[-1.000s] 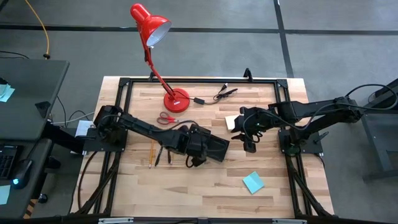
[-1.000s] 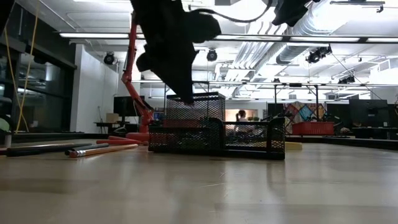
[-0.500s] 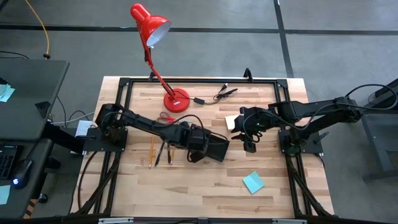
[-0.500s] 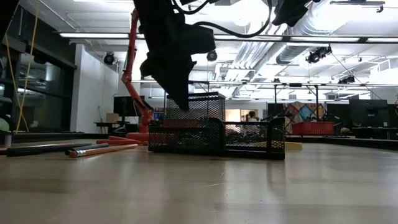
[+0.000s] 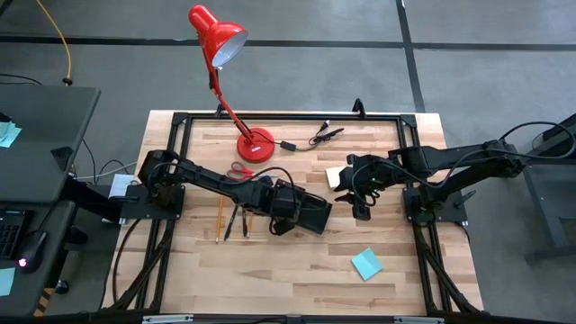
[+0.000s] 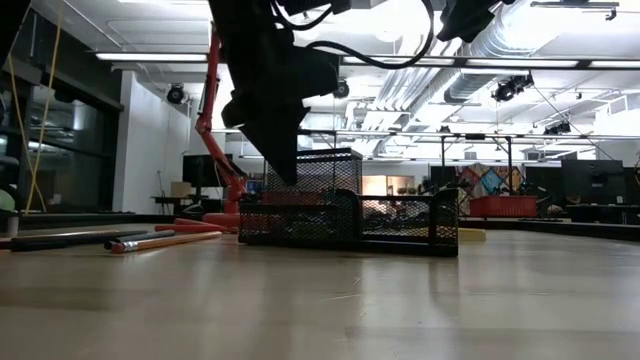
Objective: Pick and place office supplies into organizer
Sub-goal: Put the pink binder clip into the black desk organizer, then put the right black pen into the black desk organizer
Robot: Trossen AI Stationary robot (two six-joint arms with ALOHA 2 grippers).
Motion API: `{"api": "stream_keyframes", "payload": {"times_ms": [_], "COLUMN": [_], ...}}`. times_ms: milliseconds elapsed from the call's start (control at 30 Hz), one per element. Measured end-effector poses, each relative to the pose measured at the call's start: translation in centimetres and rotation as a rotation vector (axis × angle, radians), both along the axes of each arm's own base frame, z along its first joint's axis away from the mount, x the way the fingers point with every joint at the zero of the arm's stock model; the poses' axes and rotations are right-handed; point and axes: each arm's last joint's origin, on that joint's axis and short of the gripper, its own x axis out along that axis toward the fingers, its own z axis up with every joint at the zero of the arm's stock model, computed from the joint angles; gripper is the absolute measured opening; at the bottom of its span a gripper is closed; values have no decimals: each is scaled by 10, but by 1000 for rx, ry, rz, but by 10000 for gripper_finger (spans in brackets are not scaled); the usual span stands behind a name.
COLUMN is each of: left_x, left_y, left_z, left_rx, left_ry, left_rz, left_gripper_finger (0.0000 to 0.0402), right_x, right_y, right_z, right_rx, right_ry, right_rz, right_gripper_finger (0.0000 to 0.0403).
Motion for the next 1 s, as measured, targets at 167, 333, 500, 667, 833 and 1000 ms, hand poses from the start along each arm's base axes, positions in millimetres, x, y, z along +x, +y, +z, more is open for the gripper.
{"api": "stream_keyframes", "payload": {"times_ms": [167, 333, 500, 667, 833, 1000], "left_x": [-1, 1, 1, 0, 2, 18], "left_y": [0, 0, 1, 0, -13, -43], "left_z": [0, 0, 0, 0, 0, 11], "left_rx": [18, 17, 6, -17, -152, -206], "left_ry": [6, -24, -27, -27, -28, -234], "left_rz": [5, 49, 58, 71, -27, -165], "left_gripper_finger": [28, 94, 152, 174, 172, 160], "right_x": [0, 0, 1, 1, 0, 4], "right_y": [0, 0, 0, 0, 1, 4], "right_z": [0, 0, 1, 1, 1, 4], "right_rx": [-5, -5, -4, -4, 36, 128], "right_ry": [-1, -1, -12, -11, -3, -44], "right_rz": [5, 6, 6, 6, 6, 60], "right_gripper_finger": [116, 116, 116, 116, 116, 116]}}
